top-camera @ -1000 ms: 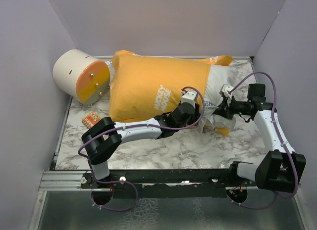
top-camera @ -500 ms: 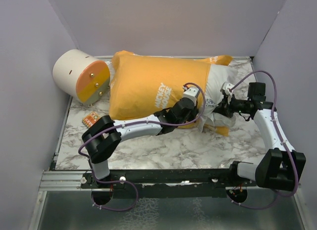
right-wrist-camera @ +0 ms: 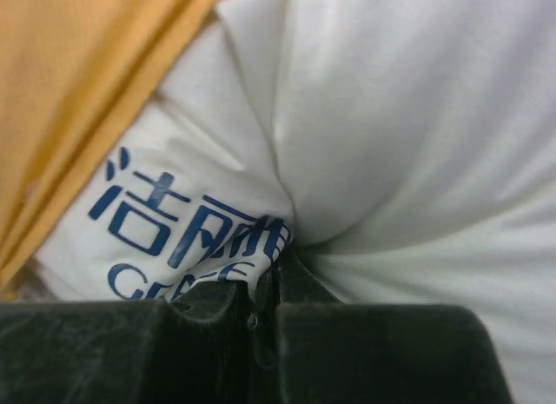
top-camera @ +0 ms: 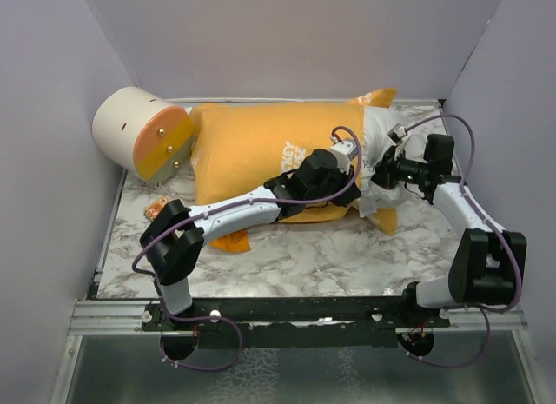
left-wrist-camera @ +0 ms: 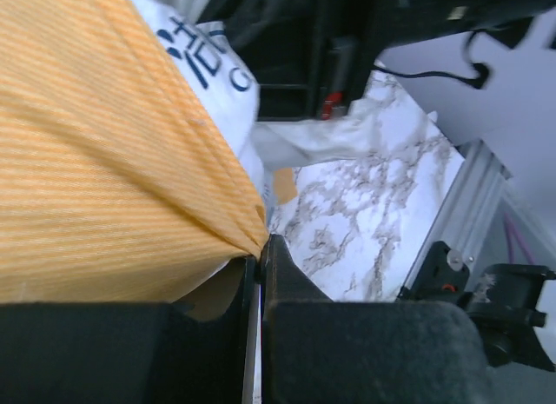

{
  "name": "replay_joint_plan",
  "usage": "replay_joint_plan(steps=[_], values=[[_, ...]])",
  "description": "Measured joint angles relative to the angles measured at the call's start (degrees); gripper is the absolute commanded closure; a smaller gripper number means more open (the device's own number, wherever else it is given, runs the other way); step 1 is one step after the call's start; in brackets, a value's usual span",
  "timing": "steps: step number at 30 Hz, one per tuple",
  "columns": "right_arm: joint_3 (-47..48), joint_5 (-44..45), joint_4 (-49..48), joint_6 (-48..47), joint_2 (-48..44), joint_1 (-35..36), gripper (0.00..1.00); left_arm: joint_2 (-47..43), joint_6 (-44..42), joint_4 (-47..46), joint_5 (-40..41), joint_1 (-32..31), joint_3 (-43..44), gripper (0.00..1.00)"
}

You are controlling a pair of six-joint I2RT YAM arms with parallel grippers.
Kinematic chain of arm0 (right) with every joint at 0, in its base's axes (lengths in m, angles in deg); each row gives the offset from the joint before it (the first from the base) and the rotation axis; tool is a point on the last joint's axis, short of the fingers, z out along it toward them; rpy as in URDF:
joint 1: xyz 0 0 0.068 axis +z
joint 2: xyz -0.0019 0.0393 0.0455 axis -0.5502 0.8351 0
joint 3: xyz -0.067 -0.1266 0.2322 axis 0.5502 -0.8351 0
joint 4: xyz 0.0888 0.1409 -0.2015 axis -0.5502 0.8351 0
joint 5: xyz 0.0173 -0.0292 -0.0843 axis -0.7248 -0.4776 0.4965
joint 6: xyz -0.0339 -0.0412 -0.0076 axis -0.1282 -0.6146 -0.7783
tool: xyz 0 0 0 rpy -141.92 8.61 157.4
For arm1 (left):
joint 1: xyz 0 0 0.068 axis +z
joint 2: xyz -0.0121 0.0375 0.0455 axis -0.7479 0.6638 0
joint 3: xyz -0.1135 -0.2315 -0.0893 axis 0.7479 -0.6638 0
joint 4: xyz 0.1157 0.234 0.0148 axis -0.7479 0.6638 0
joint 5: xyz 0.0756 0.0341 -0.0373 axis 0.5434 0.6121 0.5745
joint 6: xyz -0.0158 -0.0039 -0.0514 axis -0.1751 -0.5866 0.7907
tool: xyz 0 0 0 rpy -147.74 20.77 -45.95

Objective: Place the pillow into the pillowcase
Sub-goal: Stuff the pillow into the pillowcase.

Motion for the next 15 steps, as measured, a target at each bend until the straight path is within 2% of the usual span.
replay_joint_plan(steps=[8, 12, 15], values=[[-2.38, -3.28, -13.14, 12.39, 11.98, 0.94, 0.99, 1.64, 5.79, -1.51, -11.89, 4.87, 0.07, 1.0], [-6.12, -6.62, -19.65, 16.2, 11.23, 1.55, 0.99, 5.31, 9.99, -6.64, -16.63, 6.36, 0.31, 1.0], [-11.93, -6.95, -27.47, 21.2, 7.69, 1.62, 0.99, 11.67, 13.92, -9.94, -22.43, 7.52, 4.98, 1.0]])
